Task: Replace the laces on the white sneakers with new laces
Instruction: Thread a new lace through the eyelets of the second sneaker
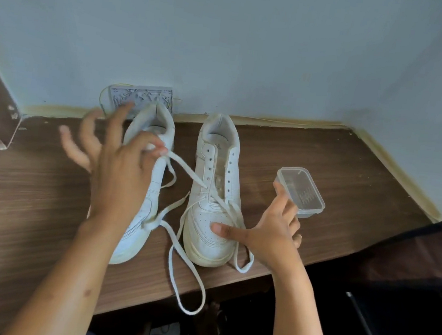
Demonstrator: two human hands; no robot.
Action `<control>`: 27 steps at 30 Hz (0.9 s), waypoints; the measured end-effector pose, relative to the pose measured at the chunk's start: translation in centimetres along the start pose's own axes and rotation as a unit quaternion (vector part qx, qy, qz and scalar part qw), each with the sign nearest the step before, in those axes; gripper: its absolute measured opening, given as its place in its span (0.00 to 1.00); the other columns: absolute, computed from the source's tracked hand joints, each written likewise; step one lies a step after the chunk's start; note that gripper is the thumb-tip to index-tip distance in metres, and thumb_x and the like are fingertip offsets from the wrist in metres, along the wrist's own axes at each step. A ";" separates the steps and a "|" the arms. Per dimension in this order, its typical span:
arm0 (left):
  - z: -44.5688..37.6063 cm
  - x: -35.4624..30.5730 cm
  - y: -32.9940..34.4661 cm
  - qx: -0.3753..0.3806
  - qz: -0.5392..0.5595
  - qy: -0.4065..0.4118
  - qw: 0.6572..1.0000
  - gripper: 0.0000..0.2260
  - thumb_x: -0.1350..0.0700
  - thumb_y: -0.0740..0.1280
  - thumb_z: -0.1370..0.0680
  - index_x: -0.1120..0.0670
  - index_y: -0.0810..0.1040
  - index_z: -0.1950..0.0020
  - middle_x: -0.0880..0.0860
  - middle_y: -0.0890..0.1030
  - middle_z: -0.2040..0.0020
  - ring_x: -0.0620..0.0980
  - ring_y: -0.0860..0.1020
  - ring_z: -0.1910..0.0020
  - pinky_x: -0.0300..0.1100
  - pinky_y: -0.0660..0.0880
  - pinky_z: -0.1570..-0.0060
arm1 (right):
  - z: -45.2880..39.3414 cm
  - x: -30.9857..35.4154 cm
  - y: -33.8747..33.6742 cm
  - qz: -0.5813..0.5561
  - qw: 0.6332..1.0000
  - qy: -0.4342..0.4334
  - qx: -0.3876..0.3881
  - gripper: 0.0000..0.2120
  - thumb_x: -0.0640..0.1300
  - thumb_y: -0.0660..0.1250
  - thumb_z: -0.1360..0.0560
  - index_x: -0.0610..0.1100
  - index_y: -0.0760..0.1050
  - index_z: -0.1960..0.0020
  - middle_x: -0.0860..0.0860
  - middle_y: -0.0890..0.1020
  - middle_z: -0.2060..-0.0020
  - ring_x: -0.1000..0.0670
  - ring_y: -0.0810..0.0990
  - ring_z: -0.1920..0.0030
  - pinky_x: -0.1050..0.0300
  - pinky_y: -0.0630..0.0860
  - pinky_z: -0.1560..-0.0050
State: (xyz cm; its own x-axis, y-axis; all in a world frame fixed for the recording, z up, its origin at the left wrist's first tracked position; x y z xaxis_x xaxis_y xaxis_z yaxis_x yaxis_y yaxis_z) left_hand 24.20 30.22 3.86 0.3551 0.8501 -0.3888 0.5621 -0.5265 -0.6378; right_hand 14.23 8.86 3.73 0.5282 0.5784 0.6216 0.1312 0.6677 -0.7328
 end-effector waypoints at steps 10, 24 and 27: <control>1.1 -3.2 1.5 0.111 0.032 0.156 0.981 0.04 0.47 0.75 0.30 0.41 0.82 0.63 0.44 0.73 0.29 0.61 0.59 0.25 0.65 0.43 0.29 | 0.0 0.1 -0.1 -0.003 1.000 0.005 0.006 0.70 0.64 0.82 0.48 0.55 0.37 0.23 0.47 0.45 0.23 0.41 0.45 0.23 0.31 0.45 0.26; 0.8 -2.7 1.4 0.090 0.014 0.133 0.987 0.03 0.47 0.72 0.27 0.43 0.83 0.61 0.44 0.75 0.31 0.59 0.62 0.26 0.66 0.43 0.29 | 0.2 0.3 0.0 -0.003 1.000 -0.005 0.014 0.69 0.65 0.81 0.48 0.56 0.38 0.23 0.47 0.46 0.23 0.40 0.47 0.23 0.31 0.47 0.26; 0.0 -0.3 0.4 0.022 -0.031 0.018 0.999 0.05 0.49 0.70 0.24 0.48 0.83 0.56 0.46 0.77 0.35 0.58 0.63 0.29 0.70 0.49 0.31 | 0.3 0.3 0.0 -0.004 1.000 -0.007 0.018 0.70 0.65 0.81 0.48 0.56 0.38 0.23 0.47 0.47 0.23 0.40 0.47 0.23 0.31 0.47 0.26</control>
State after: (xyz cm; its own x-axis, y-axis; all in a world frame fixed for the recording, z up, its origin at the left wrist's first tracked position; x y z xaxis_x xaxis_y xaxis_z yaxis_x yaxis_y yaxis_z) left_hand 24.37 29.77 3.70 0.3470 0.8802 -0.3238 0.5517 -0.4707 -0.6885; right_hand 14.13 9.19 3.97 0.5150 0.5795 0.6316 0.1056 0.6883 -0.7177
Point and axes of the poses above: each hand's wrist, its own z-axis away from the middle knuckle, its own y-axis out of the palm, x = y × z, the point moved 2 cm from there along -z, towards the middle knuckle
